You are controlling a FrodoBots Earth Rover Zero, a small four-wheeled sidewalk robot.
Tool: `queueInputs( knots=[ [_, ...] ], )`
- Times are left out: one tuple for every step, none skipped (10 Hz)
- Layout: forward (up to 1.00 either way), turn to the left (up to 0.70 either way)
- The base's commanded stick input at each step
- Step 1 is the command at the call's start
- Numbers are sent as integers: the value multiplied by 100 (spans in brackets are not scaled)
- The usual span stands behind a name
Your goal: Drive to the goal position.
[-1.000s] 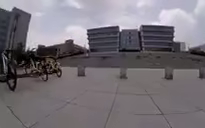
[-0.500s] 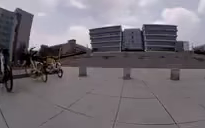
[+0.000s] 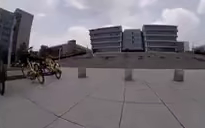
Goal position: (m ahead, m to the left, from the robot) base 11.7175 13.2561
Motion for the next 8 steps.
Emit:
queueInputs(
  knots=[
    [45, -3],
    [45, -16],
    [45, -27],
    [45, -22],
    [45, -4],
    [45, 1],
    [45, 1],
    [45, 1]
  ],
)
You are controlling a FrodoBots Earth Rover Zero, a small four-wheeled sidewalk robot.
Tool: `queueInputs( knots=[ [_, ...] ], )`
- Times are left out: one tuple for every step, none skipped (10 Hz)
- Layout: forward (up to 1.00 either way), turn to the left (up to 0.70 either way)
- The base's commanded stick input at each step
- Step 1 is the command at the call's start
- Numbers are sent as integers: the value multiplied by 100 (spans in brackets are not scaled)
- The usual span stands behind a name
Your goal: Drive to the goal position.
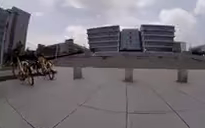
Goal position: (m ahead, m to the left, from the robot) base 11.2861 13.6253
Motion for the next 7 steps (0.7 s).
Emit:
queueInputs(
  knots=[
    [45, 1],
    [45, 1],
    [45, 1],
    [45, 1],
    [45, -17],
    [45, -27],
    [45, -16]
  ],
)
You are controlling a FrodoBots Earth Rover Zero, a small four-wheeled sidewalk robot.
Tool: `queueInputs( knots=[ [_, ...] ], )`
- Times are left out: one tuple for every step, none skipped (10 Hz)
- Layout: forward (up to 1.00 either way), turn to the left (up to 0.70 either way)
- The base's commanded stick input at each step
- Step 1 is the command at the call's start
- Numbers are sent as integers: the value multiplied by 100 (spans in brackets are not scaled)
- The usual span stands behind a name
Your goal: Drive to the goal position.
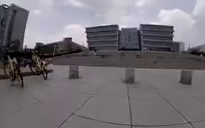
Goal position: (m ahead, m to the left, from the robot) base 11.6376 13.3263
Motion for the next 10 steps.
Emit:
queueInputs(
  knots=[
    [45, 0],
    [45, 0],
    [45, 0],
    [45, 0],
    [45, 0],
    [45, 0],
    [45, 0],
    [45, 0],
    [45, 0],
    [45, 0]
  ],
)
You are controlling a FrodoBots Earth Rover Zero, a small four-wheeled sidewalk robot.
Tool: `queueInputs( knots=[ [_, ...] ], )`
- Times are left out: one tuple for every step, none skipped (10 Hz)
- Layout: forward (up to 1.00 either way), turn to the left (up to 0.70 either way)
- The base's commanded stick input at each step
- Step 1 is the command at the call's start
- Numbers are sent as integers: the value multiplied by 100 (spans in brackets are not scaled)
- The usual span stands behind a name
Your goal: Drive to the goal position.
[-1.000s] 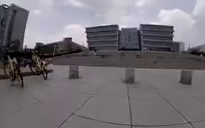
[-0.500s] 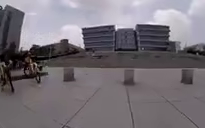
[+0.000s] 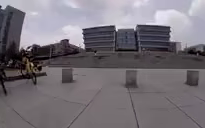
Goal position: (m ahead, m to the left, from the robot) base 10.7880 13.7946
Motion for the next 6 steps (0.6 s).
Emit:
queueInputs(
  knots=[
    [45, 21],
    [45, 27],
    [45, 20],
    [45, 4],
    [45, 1],
    [45, 0]
  ],
)
